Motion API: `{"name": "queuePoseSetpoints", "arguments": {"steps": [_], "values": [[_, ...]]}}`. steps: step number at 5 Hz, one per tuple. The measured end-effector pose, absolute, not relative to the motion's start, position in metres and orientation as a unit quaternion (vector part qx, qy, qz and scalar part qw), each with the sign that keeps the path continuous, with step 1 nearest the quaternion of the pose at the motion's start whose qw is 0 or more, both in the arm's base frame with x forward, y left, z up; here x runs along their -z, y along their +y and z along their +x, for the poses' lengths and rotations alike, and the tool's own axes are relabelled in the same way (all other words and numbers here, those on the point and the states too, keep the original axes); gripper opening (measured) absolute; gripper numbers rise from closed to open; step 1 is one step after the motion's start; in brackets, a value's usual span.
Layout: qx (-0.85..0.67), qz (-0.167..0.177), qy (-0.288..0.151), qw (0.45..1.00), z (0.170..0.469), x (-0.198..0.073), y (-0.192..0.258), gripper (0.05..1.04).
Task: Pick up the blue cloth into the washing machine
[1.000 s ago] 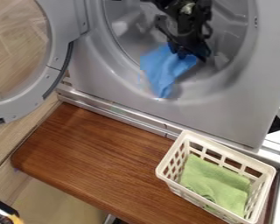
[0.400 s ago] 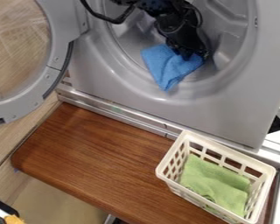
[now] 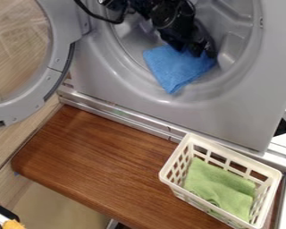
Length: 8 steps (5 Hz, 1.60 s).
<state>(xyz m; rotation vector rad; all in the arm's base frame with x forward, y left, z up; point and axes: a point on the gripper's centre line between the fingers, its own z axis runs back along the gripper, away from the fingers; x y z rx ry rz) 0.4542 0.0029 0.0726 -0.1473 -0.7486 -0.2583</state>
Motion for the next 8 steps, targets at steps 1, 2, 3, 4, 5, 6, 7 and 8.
{"name": "queuePoseSetpoints", "arguments": {"steps": [1, 2, 3, 4, 5, 6, 7, 8], "values": [[0.120, -0.077, -0.350, 0.926, 0.456, -0.077, 0.000, 1.009], [0.133, -0.054, -0.308, 0.941, 0.446, -0.068, -0.019, 1.002], [0.129, -0.034, -0.281, 0.950, 0.427, -0.072, -0.023, 1.000], [0.111, -0.051, -0.250, 0.961, 0.393, -0.062, -0.026, 1.000], [0.075, -0.049, -0.237, 0.967, 0.358, -0.069, -0.016, 1.000], [0.011, -0.022, -0.191, 0.981, 0.328, -0.078, -0.002, 1.000], [-0.021, -0.002, -0.116, 0.993, 0.298, -0.081, 0.004, 1.000], [-0.085, 0.119, -0.075, 0.986, 0.263, -0.097, 0.005, 1.000]]}}
